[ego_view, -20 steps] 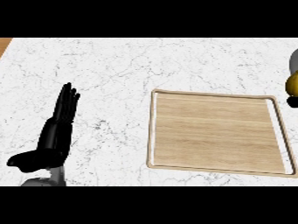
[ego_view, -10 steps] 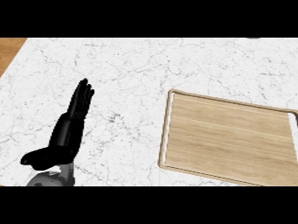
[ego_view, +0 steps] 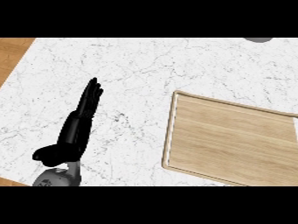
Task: Pick the lemon from the tray and place it in the pot
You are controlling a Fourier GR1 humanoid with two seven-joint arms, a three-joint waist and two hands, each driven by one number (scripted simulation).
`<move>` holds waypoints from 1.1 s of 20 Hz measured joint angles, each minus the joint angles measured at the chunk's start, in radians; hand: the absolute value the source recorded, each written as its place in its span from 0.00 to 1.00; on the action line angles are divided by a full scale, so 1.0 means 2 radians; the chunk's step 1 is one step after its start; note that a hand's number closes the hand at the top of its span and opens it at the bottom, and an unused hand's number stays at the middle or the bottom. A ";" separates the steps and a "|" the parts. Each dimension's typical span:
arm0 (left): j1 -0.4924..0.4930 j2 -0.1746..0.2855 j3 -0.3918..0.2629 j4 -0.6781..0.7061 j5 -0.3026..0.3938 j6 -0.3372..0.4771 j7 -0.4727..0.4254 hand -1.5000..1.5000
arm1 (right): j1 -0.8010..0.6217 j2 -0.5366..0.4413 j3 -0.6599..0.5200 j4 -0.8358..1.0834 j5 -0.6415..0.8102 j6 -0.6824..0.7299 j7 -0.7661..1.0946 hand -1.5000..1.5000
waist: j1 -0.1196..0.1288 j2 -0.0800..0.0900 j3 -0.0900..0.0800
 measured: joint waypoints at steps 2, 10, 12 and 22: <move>-0.002 -0.004 -0.002 0.003 -0.001 0.002 0.001 0.50 | -0.013 -0.003 -0.005 0.014 0.022 0.006 0.009 1.00 | -0.002 -0.003 0.000; -0.001 -0.004 0.005 0.011 -0.001 0.008 0.004 0.50 | -0.042 0.002 -0.045 0.052 0.096 0.019 0.023 1.00 | -0.020 -0.012 0.002; -0.001 -0.003 0.012 0.014 0.002 0.010 0.008 0.50 | -0.046 0.006 -0.058 0.055 0.110 0.020 0.024 1.00 | -0.028 -0.015 0.002; 0.013 0.003 0.029 0.012 0.006 0.015 0.005 0.50 | -0.039 0.067 -0.157 0.062 0.132 -0.004 0.022 1.00 | -0.053 -0.024 0.004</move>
